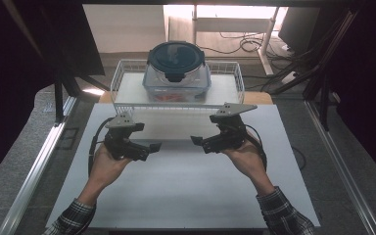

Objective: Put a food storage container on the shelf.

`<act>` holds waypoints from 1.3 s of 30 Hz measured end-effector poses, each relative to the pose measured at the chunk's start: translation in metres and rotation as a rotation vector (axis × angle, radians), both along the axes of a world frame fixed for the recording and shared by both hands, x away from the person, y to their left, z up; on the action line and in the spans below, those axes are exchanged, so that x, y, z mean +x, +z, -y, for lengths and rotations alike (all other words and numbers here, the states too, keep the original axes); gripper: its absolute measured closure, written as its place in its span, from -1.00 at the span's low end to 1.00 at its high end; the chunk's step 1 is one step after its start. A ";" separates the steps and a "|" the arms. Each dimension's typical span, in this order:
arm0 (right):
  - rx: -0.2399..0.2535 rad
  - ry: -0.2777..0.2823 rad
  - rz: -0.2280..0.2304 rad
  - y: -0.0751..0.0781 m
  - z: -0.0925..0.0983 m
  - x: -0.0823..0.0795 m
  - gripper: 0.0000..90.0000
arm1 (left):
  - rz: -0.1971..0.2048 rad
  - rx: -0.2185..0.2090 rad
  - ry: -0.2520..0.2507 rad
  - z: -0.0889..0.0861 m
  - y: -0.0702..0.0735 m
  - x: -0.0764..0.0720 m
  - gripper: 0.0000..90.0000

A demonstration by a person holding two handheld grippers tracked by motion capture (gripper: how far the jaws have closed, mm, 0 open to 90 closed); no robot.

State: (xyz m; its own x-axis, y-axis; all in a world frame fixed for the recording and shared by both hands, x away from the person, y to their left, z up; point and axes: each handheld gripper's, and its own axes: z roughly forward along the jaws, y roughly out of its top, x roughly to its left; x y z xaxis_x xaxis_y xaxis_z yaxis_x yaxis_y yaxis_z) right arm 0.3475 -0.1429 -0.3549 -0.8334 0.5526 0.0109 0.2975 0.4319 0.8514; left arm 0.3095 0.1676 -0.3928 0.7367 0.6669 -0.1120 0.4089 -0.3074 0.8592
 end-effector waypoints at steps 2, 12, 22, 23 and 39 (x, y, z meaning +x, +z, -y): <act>-0.004 -0.002 -0.002 -0.004 0.000 -0.002 -0.90 | 0.000 0.002 -0.003 0.001 -0.004 -0.003 -0.89; -0.002 -0.013 -0.009 -0.034 0.001 -0.014 -0.90 | -0.008 0.016 -0.009 0.009 -0.028 -0.015 -0.88; -0.024 -0.021 -0.012 -0.050 0.003 -0.022 -0.95 | -0.033 0.026 -0.001 0.011 -0.051 -0.021 -0.88; -0.024 -0.020 -0.009 -0.051 0.003 -0.023 -0.97 | -0.040 0.020 -0.005 0.011 -0.053 -0.022 -0.88; -0.017 -0.019 -0.022 -0.073 0.014 -0.047 -1.00 | -0.059 0.039 -0.007 0.003 -0.074 -0.044 -0.95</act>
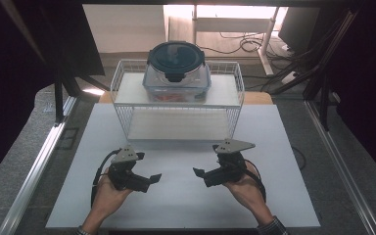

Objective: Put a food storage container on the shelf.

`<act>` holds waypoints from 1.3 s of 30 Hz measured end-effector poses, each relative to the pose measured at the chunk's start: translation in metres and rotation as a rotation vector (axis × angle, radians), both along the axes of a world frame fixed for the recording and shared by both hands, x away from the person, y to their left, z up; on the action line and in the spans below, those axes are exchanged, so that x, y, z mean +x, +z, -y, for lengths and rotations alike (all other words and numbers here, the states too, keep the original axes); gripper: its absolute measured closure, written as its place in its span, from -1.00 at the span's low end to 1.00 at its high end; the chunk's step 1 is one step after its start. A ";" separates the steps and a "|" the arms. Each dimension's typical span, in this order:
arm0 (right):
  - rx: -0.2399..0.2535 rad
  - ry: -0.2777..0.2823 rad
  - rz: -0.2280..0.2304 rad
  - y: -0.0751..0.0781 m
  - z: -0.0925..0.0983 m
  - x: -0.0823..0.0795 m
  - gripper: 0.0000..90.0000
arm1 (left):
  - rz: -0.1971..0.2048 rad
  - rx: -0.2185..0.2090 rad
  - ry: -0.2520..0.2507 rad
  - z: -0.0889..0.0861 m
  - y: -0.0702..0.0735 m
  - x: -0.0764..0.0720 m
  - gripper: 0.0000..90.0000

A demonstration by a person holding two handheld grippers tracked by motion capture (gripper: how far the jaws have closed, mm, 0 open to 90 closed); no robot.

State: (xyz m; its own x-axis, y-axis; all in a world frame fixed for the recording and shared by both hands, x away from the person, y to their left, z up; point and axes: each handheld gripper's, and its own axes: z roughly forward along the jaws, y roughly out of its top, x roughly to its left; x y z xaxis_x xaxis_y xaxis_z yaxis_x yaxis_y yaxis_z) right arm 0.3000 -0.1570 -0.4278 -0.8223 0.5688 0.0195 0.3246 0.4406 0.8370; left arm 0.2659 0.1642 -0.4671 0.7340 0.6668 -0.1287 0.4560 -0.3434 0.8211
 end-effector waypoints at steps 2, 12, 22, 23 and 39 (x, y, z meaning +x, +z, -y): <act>-0.001 -0.001 0.002 -0.001 0.002 -0.003 -1.00 | -0.002 0.001 0.005 -0.001 -0.004 -0.004 -0.95; 0.004 0.003 0.005 -0.006 0.013 -0.018 -1.00 | 0.013 -0.013 0.021 -0.009 -0.011 -0.020 -0.96; -0.023 -0.040 -0.002 -0.025 0.030 -0.024 -1.00 | -0.010 0.011 0.044 -0.019 -0.027 -0.029 -0.97; -0.021 -0.043 -0.001 -0.027 0.032 -0.025 -1.00 | -0.012 0.010 0.047 -0.020 -0.028 -0.030 -0.97; -0.037 -0.092 -0.022 -0.050 0.056 -0.038 -1.00 | -0.019 0.040 0.081 -0.034 -0.043 -0.047 -0.96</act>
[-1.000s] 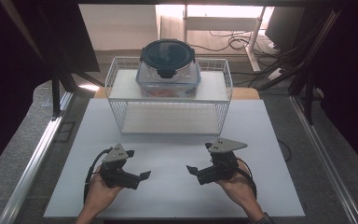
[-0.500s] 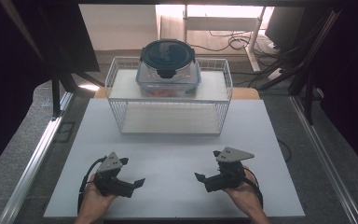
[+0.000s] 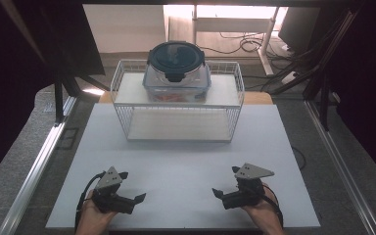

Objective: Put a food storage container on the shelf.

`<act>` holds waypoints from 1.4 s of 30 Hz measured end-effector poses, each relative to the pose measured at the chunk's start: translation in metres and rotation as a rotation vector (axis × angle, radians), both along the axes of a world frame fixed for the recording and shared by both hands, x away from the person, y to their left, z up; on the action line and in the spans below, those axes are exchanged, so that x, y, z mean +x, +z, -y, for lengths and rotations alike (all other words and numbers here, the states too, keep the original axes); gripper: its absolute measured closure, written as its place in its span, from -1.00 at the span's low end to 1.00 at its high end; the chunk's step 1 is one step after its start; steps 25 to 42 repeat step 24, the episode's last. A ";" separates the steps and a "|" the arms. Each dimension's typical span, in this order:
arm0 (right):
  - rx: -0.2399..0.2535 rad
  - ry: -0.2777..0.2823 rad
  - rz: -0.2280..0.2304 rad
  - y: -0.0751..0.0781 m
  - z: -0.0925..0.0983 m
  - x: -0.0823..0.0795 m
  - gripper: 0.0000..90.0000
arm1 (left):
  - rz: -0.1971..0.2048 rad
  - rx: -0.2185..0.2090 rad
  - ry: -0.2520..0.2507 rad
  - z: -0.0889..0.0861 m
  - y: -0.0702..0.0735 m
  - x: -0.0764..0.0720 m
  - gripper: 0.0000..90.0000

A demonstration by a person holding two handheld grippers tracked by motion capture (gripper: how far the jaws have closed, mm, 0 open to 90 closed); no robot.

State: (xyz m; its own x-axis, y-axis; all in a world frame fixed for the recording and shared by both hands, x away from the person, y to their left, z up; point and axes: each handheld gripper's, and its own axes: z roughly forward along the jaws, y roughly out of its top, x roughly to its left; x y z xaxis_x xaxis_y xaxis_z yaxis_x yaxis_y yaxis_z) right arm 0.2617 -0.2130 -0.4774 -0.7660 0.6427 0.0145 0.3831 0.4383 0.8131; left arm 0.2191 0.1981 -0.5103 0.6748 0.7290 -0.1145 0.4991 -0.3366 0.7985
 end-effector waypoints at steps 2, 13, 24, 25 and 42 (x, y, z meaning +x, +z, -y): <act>-0.003 -0.002 -0.004 -0.002 0.002 -0.002 -1.00 | -0.002 0.012 0.002 -0.001 -0.002 -0.001 -0.97; -0.053 -0.022 -0.036 -0.021 0.011 -0.010 -1.00 | -0.014 0.040 0.030 -0.007 -0.015 -0.007 -0.97; -0.150 -0.020 -0.057 -0.036 0.006 -0.012 -1.00 | -0.062 0.052 0.030 -0.008 -0.025 -0.003 -0.96; -0.150 -0.020 -0.057 -0.036 0.006 -0.012 -1.00 | -0.062 0.052 0.030 -0.008 -0.025 -0.003 -0.96; -0.150 -0.020 -0.057 -0.036 0.006 -0.012 -1.00 | -0.062 0.052 0.030 -0.008 -0.025 -0.003 -0.96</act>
